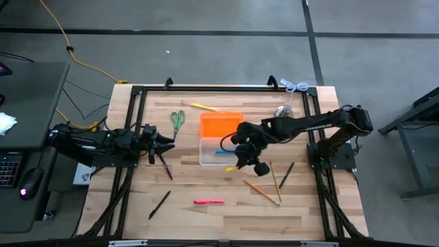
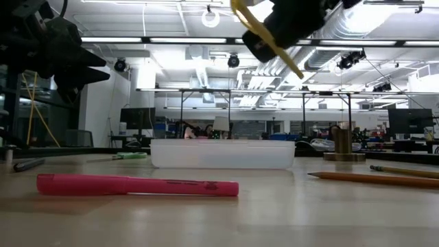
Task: Pick & place school supplies into a supply box
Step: Put the bottom yellow pen into the orange supply box
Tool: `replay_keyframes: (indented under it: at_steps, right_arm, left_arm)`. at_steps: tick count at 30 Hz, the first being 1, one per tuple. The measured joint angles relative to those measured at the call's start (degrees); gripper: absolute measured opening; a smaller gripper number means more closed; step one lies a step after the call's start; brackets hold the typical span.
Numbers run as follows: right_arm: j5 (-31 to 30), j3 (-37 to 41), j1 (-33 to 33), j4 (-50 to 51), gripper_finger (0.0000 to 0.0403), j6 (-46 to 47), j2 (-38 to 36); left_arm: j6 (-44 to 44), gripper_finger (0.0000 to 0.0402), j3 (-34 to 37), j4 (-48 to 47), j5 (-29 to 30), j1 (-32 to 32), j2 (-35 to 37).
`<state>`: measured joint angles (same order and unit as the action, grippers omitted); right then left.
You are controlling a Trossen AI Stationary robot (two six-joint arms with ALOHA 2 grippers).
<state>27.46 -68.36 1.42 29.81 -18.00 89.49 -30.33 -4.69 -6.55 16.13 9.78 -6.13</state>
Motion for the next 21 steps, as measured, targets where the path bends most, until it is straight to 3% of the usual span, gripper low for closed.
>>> replay_keyframes:
  at_steps: [21]
  right_arm:
    - [0.0,0.0,-8.3,-19.3,0.0003,0.2,0.0]
  left_arm:
    - [0.0,0.0172,0.0,0.0,0.0,0.0,0.0]
